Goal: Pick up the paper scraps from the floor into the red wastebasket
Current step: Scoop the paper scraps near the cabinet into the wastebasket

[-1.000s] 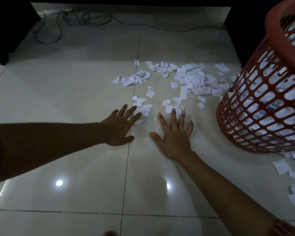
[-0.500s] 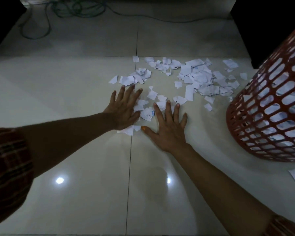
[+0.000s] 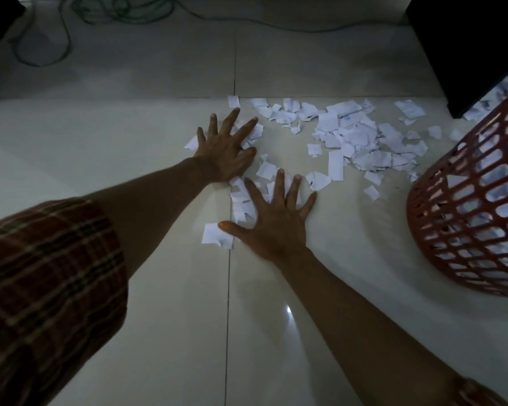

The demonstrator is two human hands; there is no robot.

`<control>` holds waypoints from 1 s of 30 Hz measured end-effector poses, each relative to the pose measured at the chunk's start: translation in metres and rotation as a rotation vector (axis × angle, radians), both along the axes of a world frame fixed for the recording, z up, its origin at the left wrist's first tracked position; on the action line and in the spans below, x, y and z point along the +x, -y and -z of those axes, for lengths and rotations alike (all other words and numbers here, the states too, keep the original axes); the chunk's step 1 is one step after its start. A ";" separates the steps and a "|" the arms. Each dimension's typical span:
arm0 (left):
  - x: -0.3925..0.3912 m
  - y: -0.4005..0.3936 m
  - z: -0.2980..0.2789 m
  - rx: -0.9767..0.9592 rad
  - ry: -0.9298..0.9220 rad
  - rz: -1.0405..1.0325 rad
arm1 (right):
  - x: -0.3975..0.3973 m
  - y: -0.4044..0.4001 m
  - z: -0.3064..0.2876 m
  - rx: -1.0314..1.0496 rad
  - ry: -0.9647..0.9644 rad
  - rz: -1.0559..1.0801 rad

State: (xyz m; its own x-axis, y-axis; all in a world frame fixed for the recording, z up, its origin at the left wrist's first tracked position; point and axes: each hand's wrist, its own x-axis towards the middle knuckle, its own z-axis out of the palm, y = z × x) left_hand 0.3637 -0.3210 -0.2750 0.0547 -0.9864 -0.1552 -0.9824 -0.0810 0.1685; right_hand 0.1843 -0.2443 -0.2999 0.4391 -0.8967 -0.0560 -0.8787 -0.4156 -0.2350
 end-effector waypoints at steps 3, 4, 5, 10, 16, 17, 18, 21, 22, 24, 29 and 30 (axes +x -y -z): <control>0.003 -0.001 0.011 0.076 0.023 0.047 | 0.000 0.001 0.003 -0.104 0.050 0.041; 0.003 -0.002 0.015 0.077 0.019 0.047 | -0.001 0.001 0.004 -0.147 0.076 0.055; 0.004 -0.004 0.018 0.060 0.000 0.043 | -0.001 0.000 0.005 -0.195 0.097 0.060; 0.003 -0.028 0.019 -0.091 -0.216 0.029 | -0.011 0.004 0.002 -0.260 0.181 0.041; -0.022 -0.083 0.009 -0.080 -0.189 0.104 | -0.043 0.009 -0.003 -0.386 0.167 -0.069; -0.028 -0.089 0.008 -0.056 -0.163 0.099 | -0.046 0.007 -0.004 -0.360 0.191 -0.055; -0.035 -0.093 0.007 -0.041 -0.140 0.090 | -0.050 0.006 -0.006 -0.327 0.209 -0.052; -0.058 -0.096 0.007 -0.004 -0.108 0.047 | -0.060 0.005 -0.010 -0.234 0.229 -0.073; -0.066 -0.095 0.007 0.004 -0.103 0.045 | -0.066 0.005 -0.011 -0.198 0.254 -0.070; -0.080 -0.092 0.008 0.005 -0.099 0.061 | -0.082 0.004 -0.010 -0.142 0.335 -0.041; -0.109 -0.077 0.013 -0.007 -0.096 0.081 | -0.118 0.009 -0.013 -0.158 0.477 0.147; -0.116 -0.071 0.014 0.006 -0.086 0.083 | -0.126 0.011 -0.016 -0.171 0.500 0.193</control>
